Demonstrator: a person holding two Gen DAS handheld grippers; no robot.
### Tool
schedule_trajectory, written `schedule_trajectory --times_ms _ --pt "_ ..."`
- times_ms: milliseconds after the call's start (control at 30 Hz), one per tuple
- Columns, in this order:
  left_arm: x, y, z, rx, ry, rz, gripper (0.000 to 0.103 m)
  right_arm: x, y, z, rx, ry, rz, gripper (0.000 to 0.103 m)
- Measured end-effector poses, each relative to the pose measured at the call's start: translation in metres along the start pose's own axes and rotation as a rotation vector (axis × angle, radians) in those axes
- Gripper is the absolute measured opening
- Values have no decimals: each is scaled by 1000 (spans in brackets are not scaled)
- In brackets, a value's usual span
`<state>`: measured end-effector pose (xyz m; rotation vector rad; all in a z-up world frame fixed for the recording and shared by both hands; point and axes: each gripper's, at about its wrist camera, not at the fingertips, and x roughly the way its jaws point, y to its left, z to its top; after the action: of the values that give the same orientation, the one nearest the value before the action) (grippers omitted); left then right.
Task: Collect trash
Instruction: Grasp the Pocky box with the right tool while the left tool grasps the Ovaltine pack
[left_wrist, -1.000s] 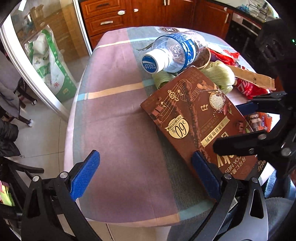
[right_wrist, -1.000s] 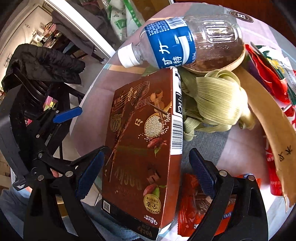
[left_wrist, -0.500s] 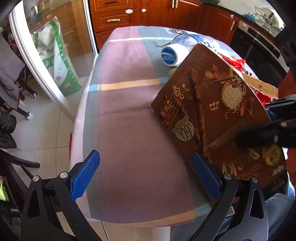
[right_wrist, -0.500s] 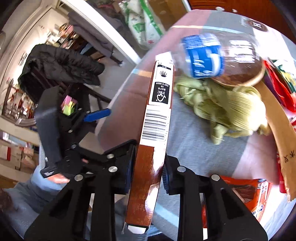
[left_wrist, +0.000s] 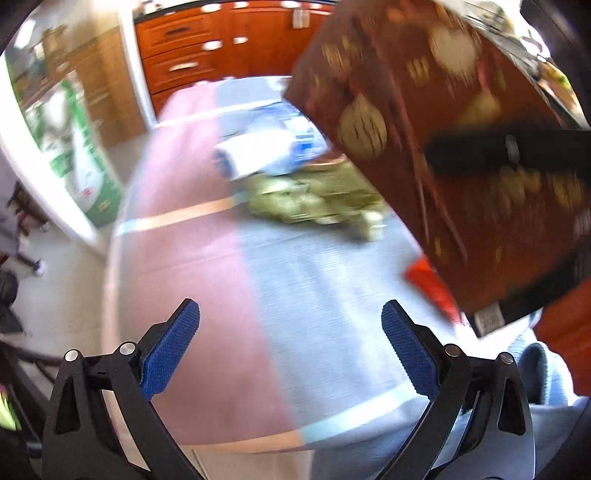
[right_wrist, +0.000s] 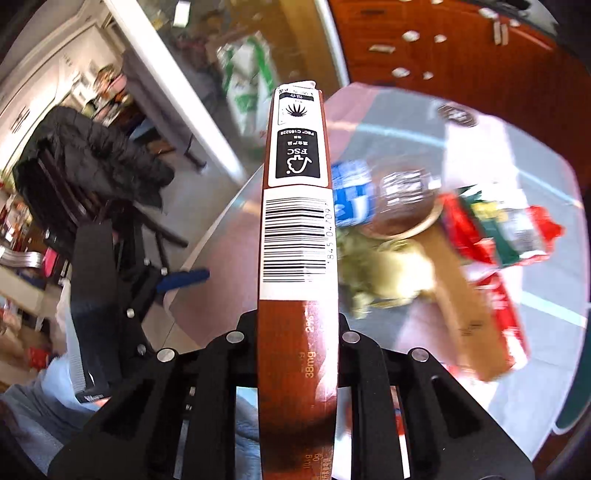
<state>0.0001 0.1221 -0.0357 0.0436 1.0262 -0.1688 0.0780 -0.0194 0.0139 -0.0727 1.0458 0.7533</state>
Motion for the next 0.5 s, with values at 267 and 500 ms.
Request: schedule_trajectory --times_ms 267,500 --pt "25 -80 20 126 52 -204 99 -54 -62 -27 109 -77 -95 18" --pt "56 -123 24 174 129 -217 99 -70 -91 -41 180 -107 -126 18"
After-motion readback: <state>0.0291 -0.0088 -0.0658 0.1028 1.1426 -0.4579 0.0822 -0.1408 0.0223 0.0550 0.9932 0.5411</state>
